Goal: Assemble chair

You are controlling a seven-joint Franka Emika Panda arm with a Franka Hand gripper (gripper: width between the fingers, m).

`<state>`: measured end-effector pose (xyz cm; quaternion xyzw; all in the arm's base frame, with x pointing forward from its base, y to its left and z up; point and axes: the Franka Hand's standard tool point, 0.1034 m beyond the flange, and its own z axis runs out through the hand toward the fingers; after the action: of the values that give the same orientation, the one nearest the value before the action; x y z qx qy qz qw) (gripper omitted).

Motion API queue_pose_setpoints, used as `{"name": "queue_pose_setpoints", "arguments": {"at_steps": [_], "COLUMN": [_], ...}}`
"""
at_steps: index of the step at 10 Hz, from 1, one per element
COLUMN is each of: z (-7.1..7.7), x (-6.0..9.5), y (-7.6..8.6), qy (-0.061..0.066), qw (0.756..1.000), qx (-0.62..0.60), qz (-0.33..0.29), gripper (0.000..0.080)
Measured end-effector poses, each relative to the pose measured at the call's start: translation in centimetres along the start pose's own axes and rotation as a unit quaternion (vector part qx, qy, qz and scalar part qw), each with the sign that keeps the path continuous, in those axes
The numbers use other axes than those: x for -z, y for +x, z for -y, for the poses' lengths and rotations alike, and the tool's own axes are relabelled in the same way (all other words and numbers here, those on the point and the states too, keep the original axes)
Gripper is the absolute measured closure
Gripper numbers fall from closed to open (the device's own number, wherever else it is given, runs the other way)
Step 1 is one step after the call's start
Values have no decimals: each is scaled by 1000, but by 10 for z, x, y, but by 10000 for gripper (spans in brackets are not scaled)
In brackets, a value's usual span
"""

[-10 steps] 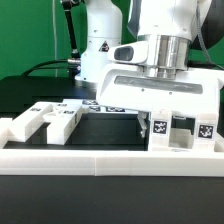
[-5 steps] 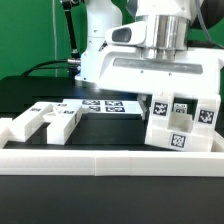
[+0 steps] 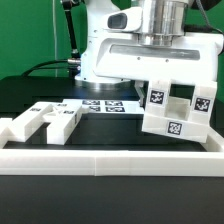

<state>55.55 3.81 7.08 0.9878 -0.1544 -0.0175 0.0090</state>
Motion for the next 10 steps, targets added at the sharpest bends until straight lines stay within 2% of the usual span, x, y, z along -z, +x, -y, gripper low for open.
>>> {"name": "queue_pose_setpoints", "arguments": {"at_steps": [1,3,4,5,6,10], "z": [-4,-11,-17,-21,-21,-43], "x": [4,13,15,14,10,4], "y": [-2,1,-4,-5,-6,-11], "qy": [-6,-10,-16,-25,-44,-71], "qw": [999,994,987,980,971,929], "qx": [4,11,5,-12,-48,-58], "qz": [49,111,158,198,231,358], "gripper": [765,765,765,765,765,765]}}
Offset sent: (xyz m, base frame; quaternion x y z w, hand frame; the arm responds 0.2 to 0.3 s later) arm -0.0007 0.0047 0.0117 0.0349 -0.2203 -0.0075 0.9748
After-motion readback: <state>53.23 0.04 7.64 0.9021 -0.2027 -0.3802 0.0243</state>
